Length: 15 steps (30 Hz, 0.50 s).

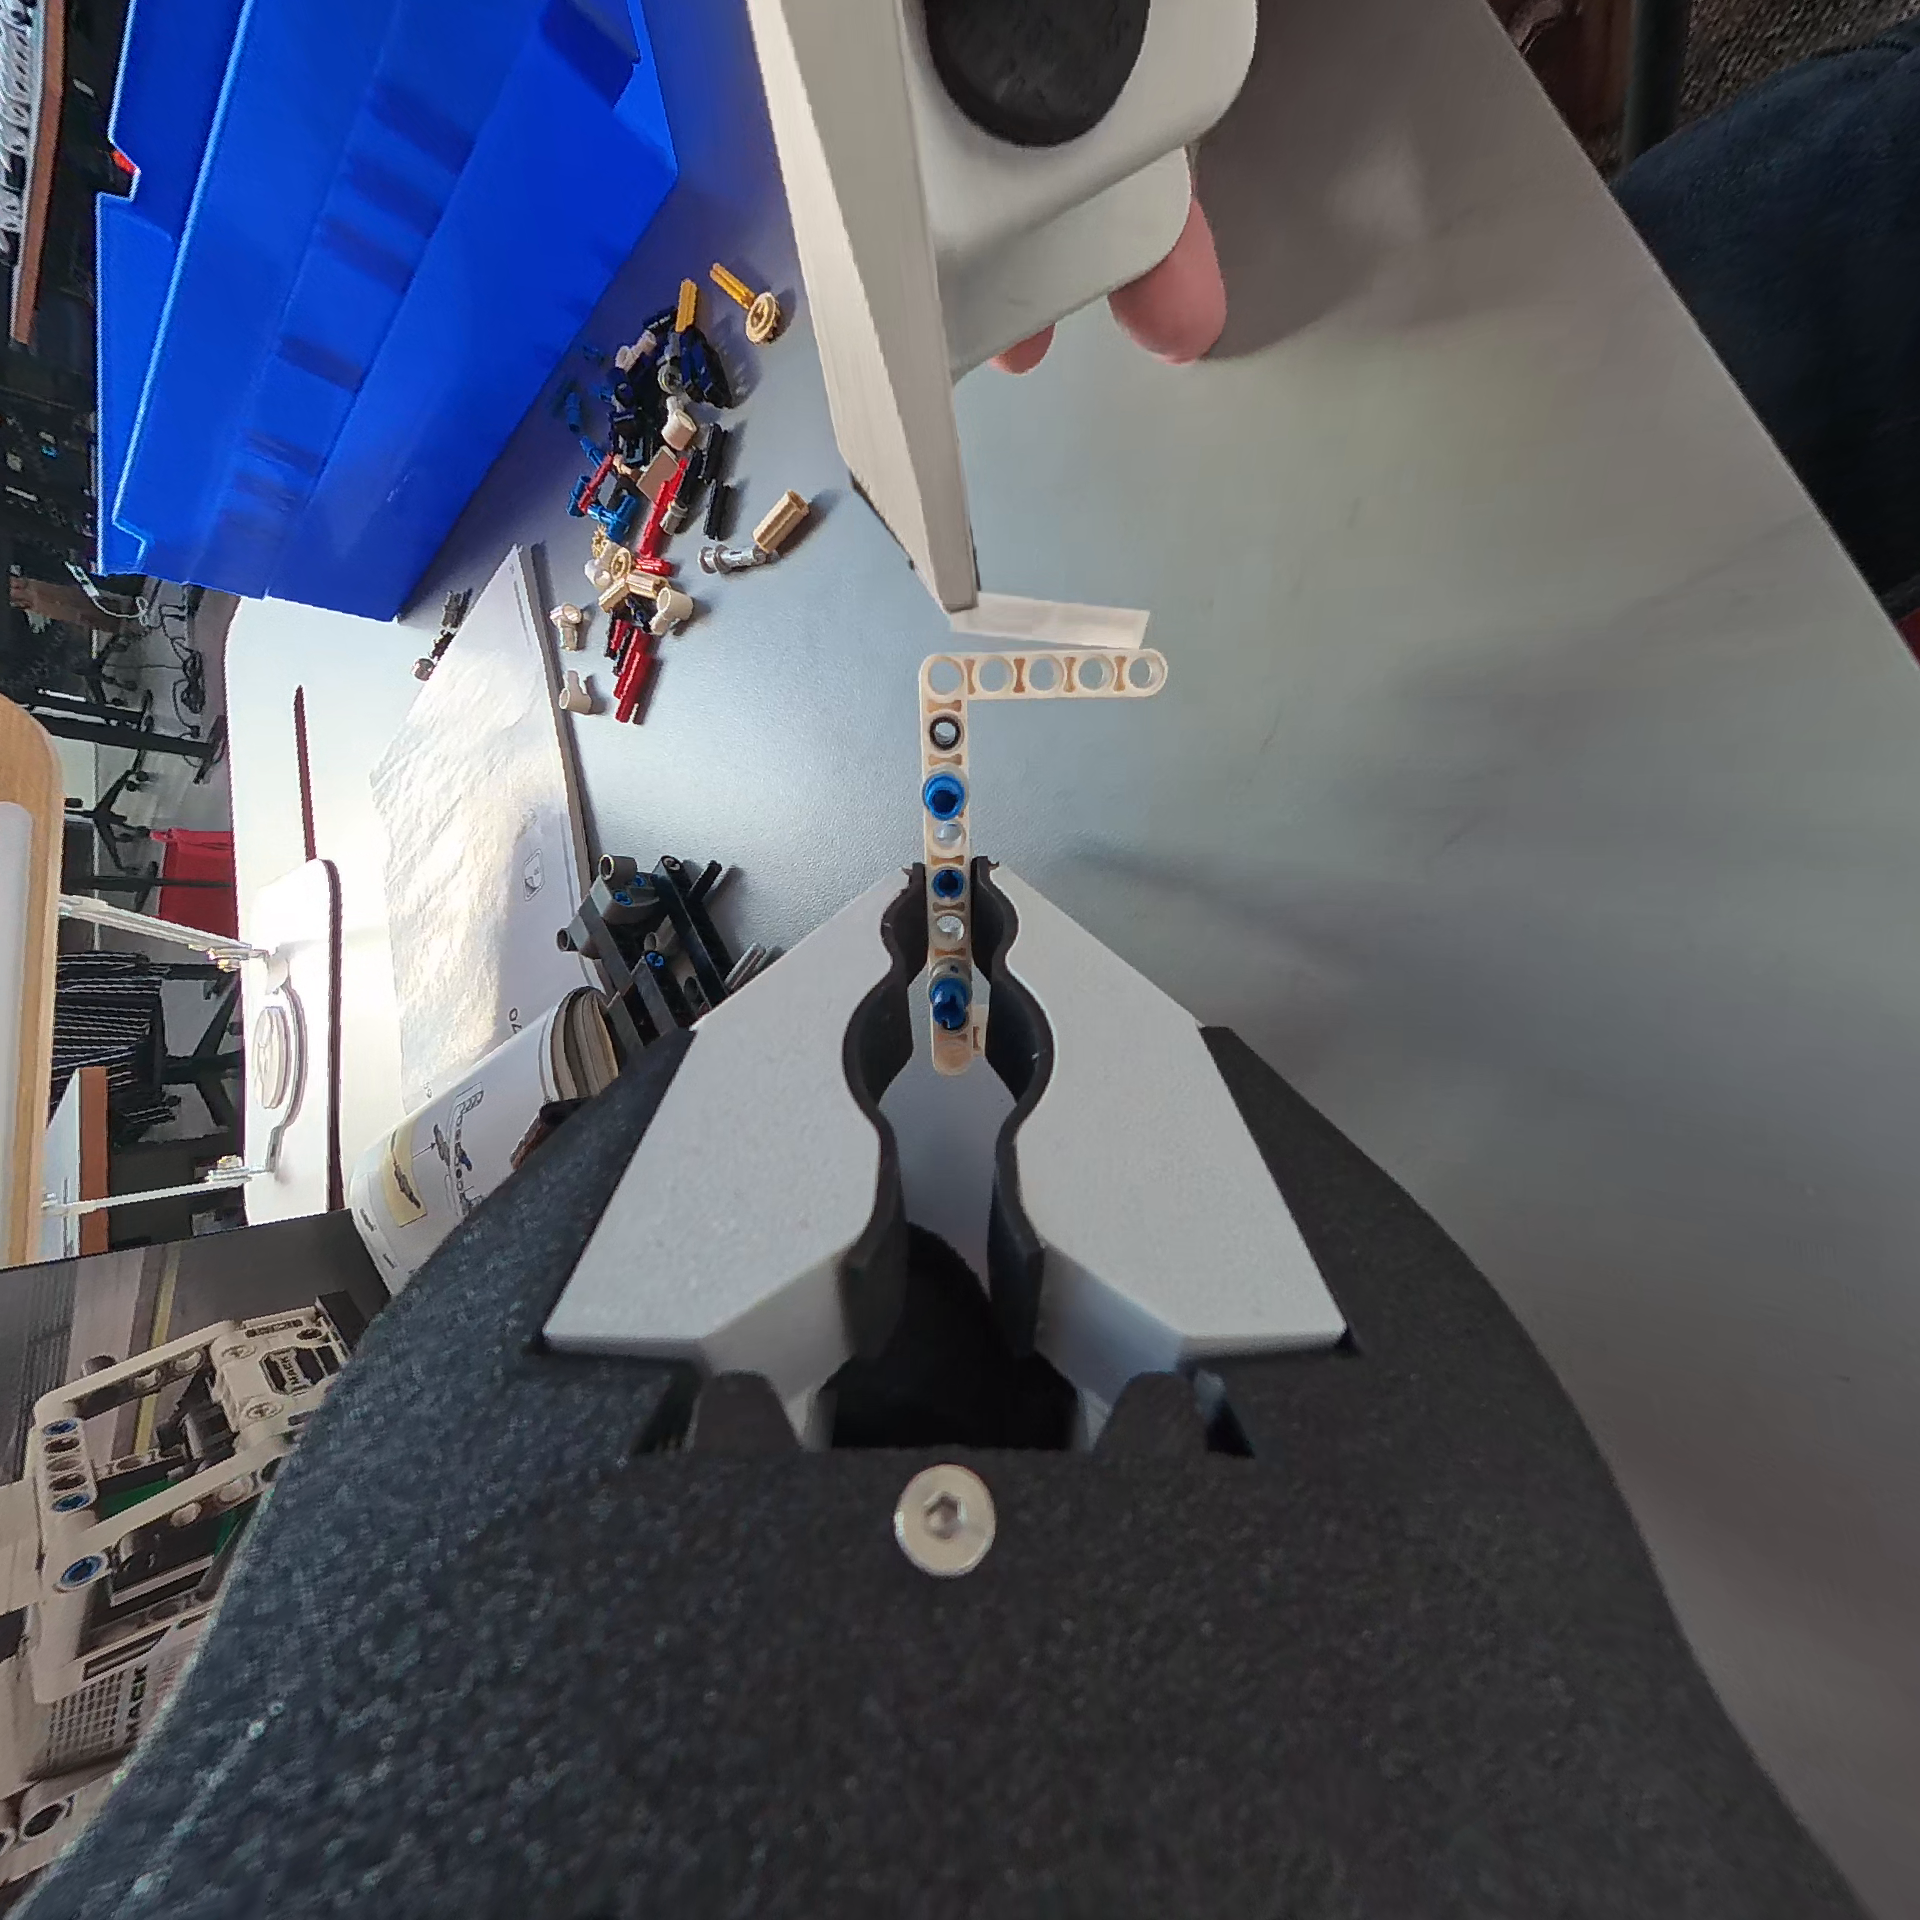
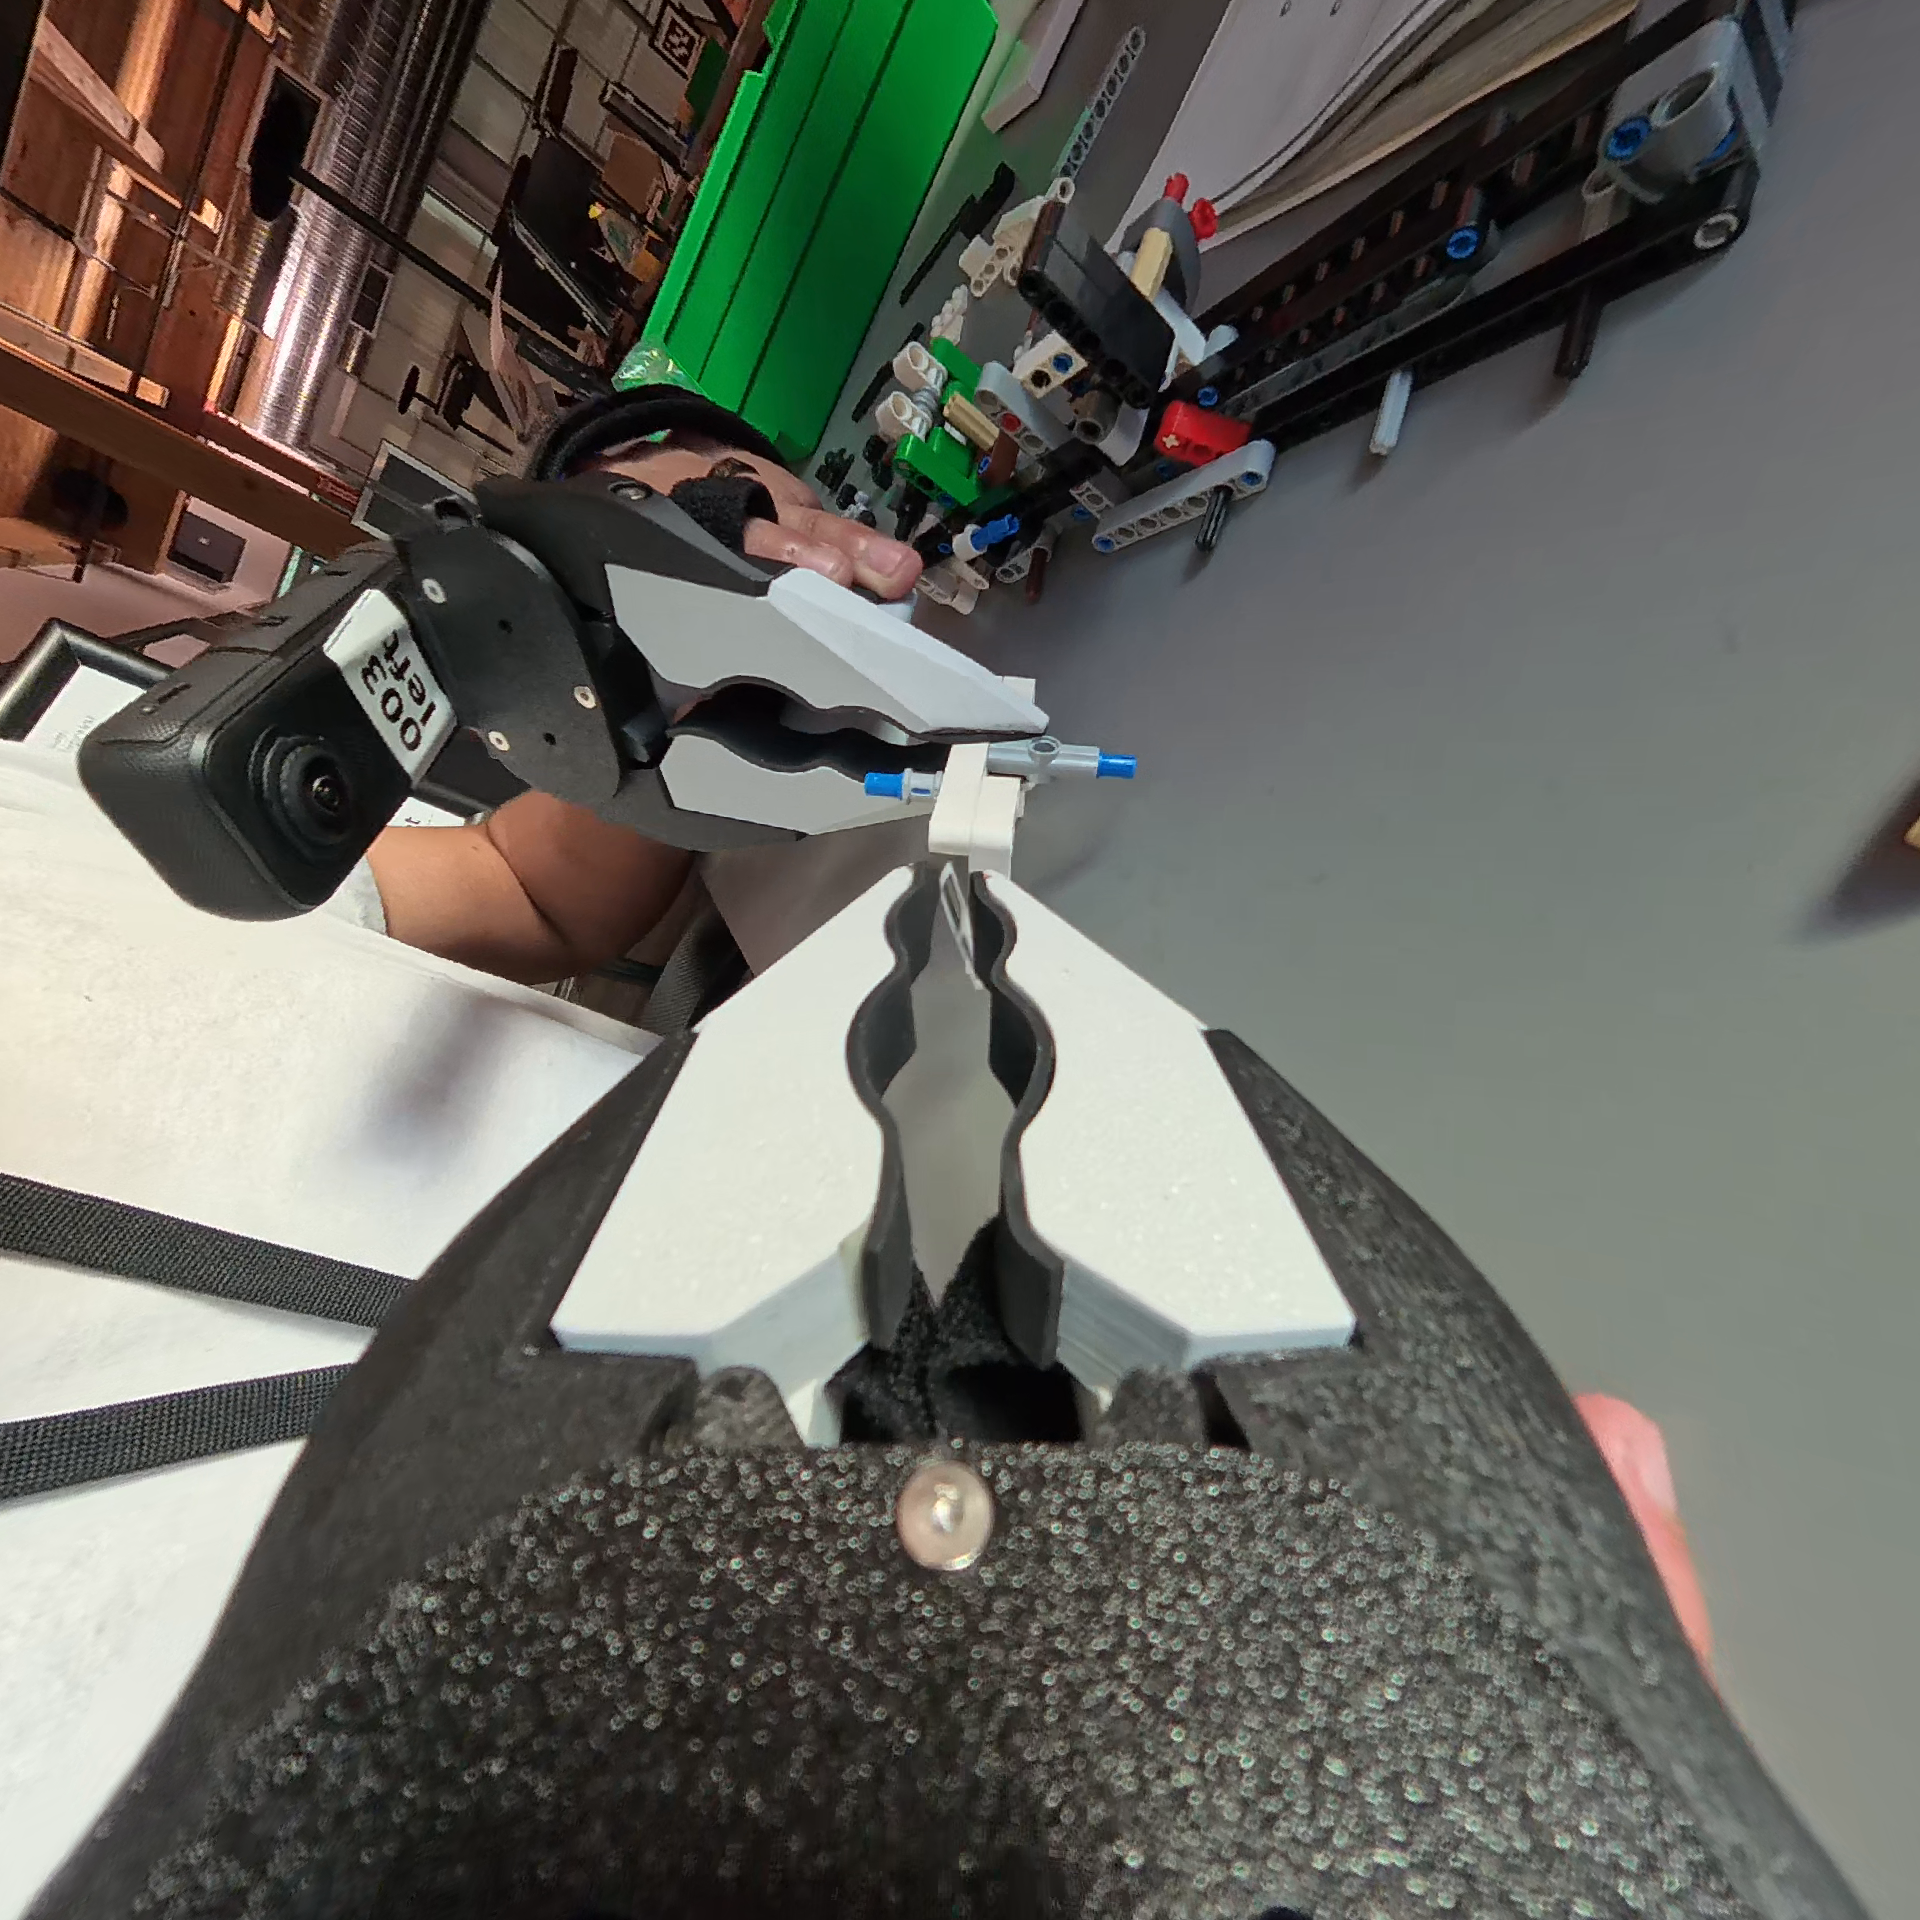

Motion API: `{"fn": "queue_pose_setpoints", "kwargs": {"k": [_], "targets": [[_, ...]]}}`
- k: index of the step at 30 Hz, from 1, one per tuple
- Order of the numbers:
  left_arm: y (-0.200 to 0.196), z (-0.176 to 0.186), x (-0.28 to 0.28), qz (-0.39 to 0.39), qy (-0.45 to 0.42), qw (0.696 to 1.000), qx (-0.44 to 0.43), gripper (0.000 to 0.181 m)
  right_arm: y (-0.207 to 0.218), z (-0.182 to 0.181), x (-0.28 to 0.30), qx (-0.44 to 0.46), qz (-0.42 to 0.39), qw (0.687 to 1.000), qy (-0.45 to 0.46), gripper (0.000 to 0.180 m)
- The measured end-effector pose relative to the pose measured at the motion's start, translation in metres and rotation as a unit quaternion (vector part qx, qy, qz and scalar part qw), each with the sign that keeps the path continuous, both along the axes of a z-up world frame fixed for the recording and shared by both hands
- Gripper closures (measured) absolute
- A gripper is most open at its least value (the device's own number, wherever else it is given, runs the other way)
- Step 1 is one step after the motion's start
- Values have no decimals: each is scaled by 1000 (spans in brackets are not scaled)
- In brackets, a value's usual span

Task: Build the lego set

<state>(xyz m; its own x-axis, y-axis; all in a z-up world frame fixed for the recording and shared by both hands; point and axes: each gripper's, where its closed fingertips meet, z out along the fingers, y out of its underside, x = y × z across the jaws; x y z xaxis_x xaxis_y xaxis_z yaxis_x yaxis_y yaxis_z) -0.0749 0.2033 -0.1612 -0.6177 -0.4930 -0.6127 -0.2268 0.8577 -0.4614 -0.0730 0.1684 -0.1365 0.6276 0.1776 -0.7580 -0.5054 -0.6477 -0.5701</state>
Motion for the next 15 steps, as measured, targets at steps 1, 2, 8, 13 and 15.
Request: {"fn": "queue_pose_setpoints", "kwargs": {"k": [1,2,8,13,15], "targets": [[0,0,0,0,0,1000,-5,176,-1,3,1,11,-2,1000,2,173],[0,0,0,1,-1,1000,-10,176,-2,5,3,16,-6,1000,4,172],[1,0,0,1,-4,1000,-11,176,0,3,7,13,-25,1000,-4,176],[6,2,1,12,-15,999,27,176,1,-1,9,-10,-40,999,-10,180],[9,3,1,27,-20,998,43,176,2,-5,13,-22,-61,998,-21,180]]}}
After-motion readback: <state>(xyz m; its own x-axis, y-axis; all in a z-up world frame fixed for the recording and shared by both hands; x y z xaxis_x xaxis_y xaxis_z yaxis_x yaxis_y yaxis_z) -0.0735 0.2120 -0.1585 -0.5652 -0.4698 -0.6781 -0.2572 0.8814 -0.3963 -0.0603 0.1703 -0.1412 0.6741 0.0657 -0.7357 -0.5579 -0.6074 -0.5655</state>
